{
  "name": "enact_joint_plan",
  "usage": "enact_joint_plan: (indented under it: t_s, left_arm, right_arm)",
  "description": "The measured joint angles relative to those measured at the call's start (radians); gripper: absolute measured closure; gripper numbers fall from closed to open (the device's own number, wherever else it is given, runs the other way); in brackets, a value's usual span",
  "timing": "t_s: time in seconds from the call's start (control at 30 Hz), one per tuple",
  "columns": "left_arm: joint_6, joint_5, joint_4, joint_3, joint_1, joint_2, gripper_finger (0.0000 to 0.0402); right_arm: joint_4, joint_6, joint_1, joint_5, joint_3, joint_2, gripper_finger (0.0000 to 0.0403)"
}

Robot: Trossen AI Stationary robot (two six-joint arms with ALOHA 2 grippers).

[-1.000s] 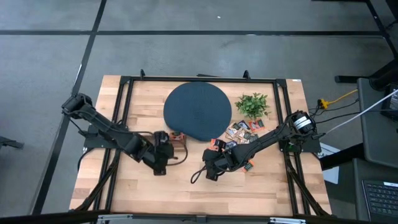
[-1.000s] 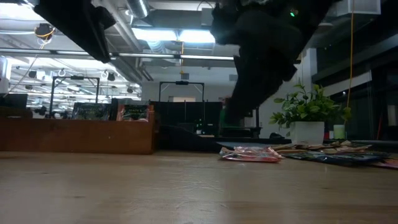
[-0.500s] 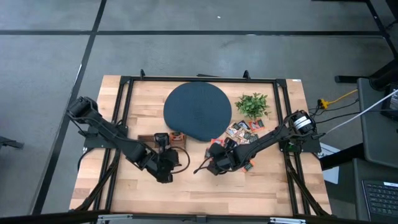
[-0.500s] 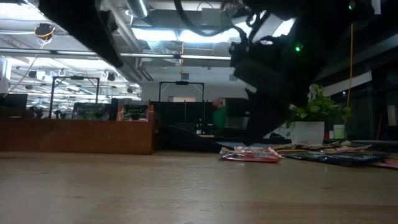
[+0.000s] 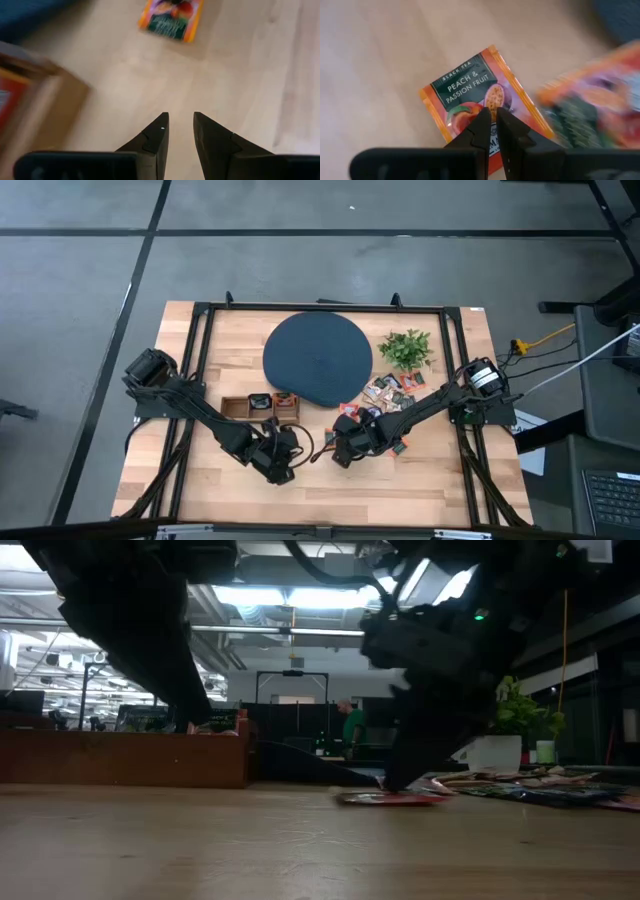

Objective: Pick & Place Tea
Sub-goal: Put the orange tea bag into the right section of the wooden organizer

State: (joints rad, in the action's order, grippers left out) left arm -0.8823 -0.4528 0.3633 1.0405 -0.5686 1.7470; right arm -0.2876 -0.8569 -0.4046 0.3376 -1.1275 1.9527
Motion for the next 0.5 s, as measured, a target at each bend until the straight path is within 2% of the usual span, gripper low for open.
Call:
enact_joint_plan:
  t_s: [0.23,0.5]
  left_arm:
    - [-0.078,0.041,-0.115,0.001,0.025,0.057,0.0316]
    - [-0.264,0.020,-0.113,0.001,0.051,0.090,0.0316]
  right_arm:
    - [0.135,0.065,0.000,-0.026,-0.002,0.038,0.0370]
    - [0.193,0.155,0.000,-0.052,0.000,0.045,0.0370]
